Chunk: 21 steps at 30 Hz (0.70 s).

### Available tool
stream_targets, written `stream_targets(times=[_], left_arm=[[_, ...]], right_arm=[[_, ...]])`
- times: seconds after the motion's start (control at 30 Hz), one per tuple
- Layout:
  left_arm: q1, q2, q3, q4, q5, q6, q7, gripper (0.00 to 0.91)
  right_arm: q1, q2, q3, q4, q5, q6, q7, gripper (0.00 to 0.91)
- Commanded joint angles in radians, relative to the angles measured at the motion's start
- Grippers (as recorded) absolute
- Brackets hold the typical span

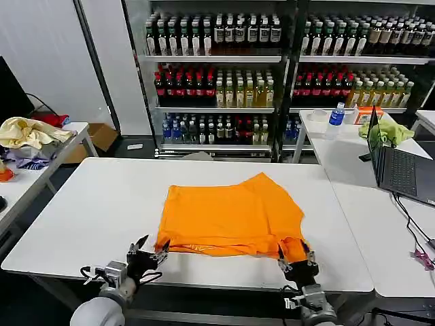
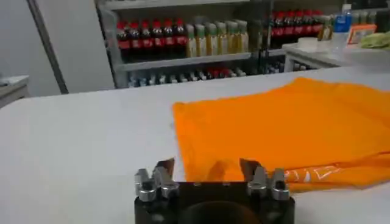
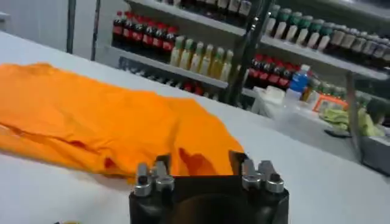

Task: Fold and organize the clothes.

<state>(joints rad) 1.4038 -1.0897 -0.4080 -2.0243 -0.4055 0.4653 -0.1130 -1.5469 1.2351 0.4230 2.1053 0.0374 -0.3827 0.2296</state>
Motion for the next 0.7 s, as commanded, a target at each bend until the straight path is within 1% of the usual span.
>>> stream_targets(times=[0.03,0.17,0.43,0.5,0.53,0.57,0.6,0.63,0.67,0.7], left_arm=[[-0.013,0.000,-0.004,0.049,-0.023,0.005,-0.002,0.907],[-0.069,0.000,0.019,0.090,-0.032,0.013,-0.009,0.907],[-0.136,-0.001,0.047,0.139,-0.057,0.018,-0.018,0.907],[-0.148,-0.002,0.054,0.152,-0.058,0.018,-0.017,0.695],[-0.151,-0.002,0.056,0.157,-0.057,0.018,-0.016,0.443],[-0.154,-0.002,0.059,0.161,-0.058,0.017,-0.015,0.282],[-0.155,-0.002,0.061,0.167,-0.058,0.015,-0.014,0.091],[-0.156,-0.002,0.062,0.168,-0.059,0.014,-0.013,0.040],[-0.158,-0.002,0.063,0.174,-0.063,0.014,-0.013,0.010],[-0.158,-0.002,0.064,0.177,-0.066,0.014,-0.012,0.010]], right_arm=[[-0.035,0.000,0.075,0.009,0.094,-0.031,0.012,0.907],[-0.013,0.005,0.066,-0.011,0.148,-0.059,0.019,0.907],[0.038,0.022,0.017,-0.062,0.181,-0.092,0.021,0.907],[0.056,0.025,0.009,-0.082,0.192,-0.098,0.022,0.907],[0.062,0.025,0.007,-0.088,0.195,-0.099,0.022,0.907],[0.071,0.026,0.003,-0.098,0.203,-0.100,0.022,0.907],[0.078,0.026,0.000,-0.105,0.208,-0.100,0.022,0.786],[0.080,0.027,-0.002,-0.107,0.212,-0.100,0.022,0.705],[0.088,0.028,-0.006,-0.117,0.216,-0.100,0.023,0.443],[0.093,0.029,-0.010,-0.123,0.217,-0.099,0.023,0.333]])
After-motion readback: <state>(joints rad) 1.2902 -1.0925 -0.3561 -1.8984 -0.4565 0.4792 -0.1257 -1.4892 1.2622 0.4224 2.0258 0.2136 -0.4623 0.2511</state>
